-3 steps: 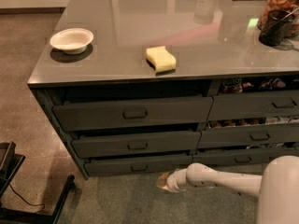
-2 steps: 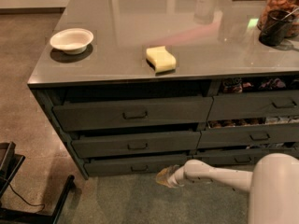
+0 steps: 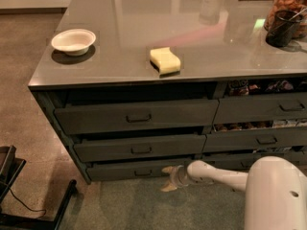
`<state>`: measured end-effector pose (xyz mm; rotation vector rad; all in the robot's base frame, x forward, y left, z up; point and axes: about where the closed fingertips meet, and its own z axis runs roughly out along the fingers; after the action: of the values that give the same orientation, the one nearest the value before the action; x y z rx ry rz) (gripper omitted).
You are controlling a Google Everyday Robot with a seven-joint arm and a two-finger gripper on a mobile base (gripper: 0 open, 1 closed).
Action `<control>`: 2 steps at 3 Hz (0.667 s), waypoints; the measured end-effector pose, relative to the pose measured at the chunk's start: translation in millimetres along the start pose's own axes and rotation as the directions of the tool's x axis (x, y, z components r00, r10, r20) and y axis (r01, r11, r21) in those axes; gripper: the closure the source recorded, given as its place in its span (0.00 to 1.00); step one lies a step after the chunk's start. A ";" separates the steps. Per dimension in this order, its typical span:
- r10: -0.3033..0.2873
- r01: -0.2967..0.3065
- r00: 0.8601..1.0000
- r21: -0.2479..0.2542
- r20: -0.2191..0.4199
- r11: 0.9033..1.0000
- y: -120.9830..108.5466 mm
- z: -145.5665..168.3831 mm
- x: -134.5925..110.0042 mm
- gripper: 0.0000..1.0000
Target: Open bottom drawer
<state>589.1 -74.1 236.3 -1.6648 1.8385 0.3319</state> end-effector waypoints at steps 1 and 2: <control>0.005 -0.005 1.000 0.012 0.007 1.000 -7.4 8.4 7.3 0.00; 0.014 -0.014 0.999 0.025 0.029 1.000 -12.9 16.1 11.1 0.00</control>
Offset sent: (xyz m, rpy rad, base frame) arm 0.0289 -0.0060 -0.0217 0.0570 -0.0361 -0.0376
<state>606.0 -76.0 220.2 -1.6228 1.8268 0.3351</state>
